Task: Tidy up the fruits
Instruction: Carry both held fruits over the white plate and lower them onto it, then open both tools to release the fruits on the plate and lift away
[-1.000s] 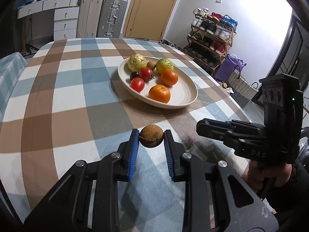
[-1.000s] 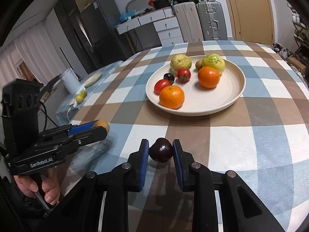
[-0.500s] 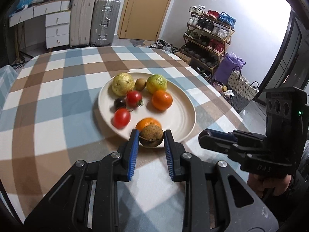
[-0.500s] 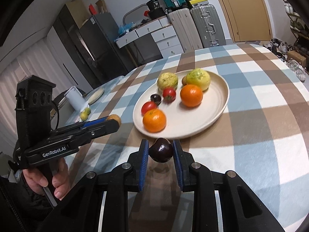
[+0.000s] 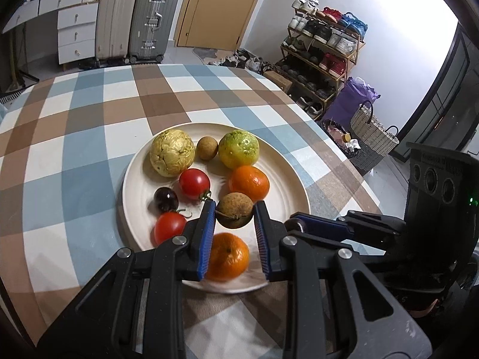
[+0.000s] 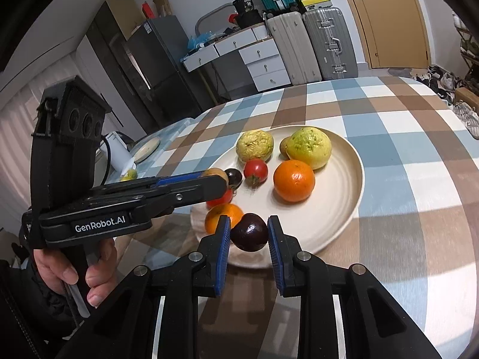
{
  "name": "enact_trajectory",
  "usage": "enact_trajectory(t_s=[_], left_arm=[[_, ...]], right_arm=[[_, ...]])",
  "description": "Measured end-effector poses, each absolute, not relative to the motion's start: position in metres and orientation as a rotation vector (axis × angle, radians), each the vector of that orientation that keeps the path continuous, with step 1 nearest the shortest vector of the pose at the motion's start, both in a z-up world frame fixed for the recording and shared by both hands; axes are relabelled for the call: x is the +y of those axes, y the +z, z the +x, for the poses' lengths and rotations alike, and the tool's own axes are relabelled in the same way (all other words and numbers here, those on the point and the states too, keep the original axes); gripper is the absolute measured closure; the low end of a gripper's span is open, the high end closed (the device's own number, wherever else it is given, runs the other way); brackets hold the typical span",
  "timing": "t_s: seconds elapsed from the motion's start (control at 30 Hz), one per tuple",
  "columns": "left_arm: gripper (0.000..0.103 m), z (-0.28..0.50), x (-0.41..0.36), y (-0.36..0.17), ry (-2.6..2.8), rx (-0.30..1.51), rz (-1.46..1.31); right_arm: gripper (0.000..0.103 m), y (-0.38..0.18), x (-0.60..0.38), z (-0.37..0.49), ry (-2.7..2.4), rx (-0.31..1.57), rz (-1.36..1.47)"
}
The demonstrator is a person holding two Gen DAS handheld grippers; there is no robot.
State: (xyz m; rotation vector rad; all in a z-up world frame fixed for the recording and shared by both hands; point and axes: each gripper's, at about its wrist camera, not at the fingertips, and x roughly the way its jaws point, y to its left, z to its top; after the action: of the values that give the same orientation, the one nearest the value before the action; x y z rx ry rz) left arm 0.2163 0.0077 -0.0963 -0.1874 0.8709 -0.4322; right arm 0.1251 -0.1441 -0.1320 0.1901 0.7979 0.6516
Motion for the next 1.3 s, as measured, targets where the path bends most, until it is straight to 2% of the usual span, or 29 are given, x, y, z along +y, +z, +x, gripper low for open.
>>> enact_trajectory(t_s=[0.83, 0.93, 1.03, 1.13, 1.2, 1.3], left_arm=[[0.080, 0.244, 0.012, -0.117, -0.462, 0.927, -0.245], [0.080, 0.240, 0.014, -0.113, -0.452, 0.914, -0.244], [0.079, 0.235, 0.015, -0.107, -0.443, 0.900, -0.232], [0.078, 0.227, 0.016, -0.099, -0.430, 0.882, -0.218], [0.068, 0.222, 0.016, -0.094, -0.418, 0.870, -0.211], [0.056, 0.211, 0.018, -0.085, -0.398, 0.844, -0.207]], right_arm=[[0.075, -0.145, -0.127, 0.155, 0.672, 0.841, 0.146], [0.058, -0.144, -0.129, 0.154, 0.673, 0.829, 0.157], [0.051, -0.138, -0.133, 0.151, 0.682, 0.802, 0.171], [0.036, -0.132, -0.138, 0.144, 0.670, 0.772, 0.180], [0.025, -0.127, -0.142, 0.138, 0.656, 0.744, 0.181], [0.018, -0.119, -0.147, 0.129, 0.637, 0.712, 0.177]])
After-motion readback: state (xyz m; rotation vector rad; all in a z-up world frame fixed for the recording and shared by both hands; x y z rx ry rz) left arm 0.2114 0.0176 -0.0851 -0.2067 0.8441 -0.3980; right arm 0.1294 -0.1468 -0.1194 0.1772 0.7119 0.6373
